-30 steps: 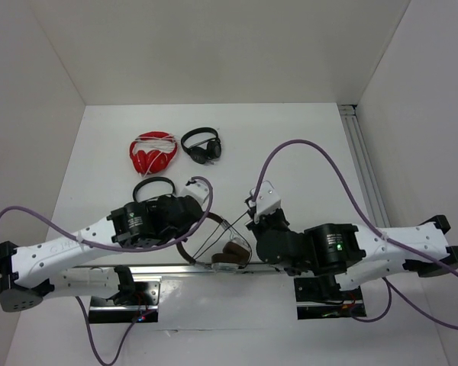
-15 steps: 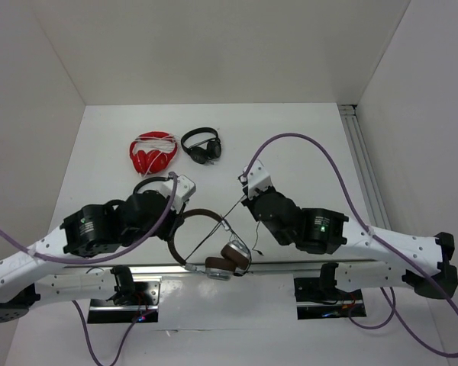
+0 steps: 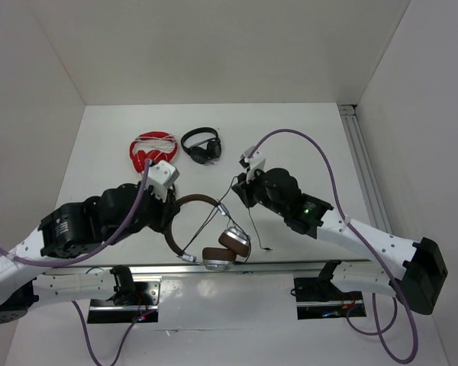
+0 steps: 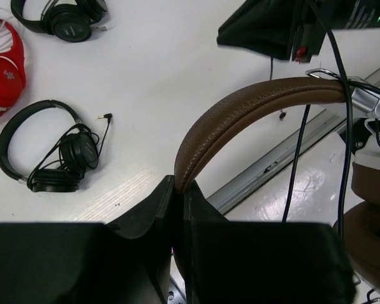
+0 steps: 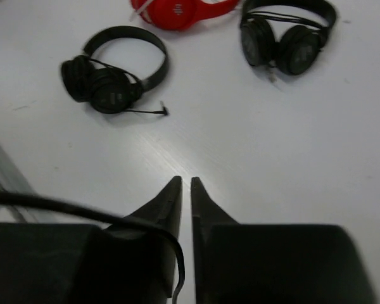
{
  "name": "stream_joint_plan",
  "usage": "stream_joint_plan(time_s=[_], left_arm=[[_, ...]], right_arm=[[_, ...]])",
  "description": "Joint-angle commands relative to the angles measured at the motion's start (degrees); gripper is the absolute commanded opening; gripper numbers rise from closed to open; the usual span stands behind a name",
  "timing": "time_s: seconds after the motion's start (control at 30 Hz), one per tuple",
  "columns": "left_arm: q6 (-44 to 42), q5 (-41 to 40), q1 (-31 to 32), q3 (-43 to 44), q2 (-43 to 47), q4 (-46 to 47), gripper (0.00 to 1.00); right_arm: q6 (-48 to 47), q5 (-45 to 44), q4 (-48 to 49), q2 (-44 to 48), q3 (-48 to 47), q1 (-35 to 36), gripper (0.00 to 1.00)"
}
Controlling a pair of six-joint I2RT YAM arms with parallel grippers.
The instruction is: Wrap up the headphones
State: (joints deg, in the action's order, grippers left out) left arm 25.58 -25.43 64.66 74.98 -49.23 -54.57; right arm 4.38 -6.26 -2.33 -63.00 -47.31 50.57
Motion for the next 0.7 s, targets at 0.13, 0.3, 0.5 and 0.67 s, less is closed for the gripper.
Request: stream_joint_plan(time_s=[0.13, 0.3, 0.5, 0.67], left_arm=[[11.76, -12.61, 0.11, 6.40, 0.19, 6.75, 0.00], [23.35, -22.72, 0.11, 11.06, -2.62, 0.96, 0.00], [31.45, -27.83, 0.11, 13.88, -4.64, -5.10, 0.00], [36.45, -31.08, 0.11, 13.88, -5.17, -8.18, 0.00]], right_arm=[[7.13, 20.32, 27.27, -8.70, 7.13, -1.17, 0.27], [10.55, 22.16, 39.22, -18.02, 11.96, -1.79, 0.24], [13.72, 23.67, 51.00, -28.39, 16.72, -2.40, 0.23], [15.83, 23.66, 58.12, -34.10, 20.85, -2.40, 0.23]])
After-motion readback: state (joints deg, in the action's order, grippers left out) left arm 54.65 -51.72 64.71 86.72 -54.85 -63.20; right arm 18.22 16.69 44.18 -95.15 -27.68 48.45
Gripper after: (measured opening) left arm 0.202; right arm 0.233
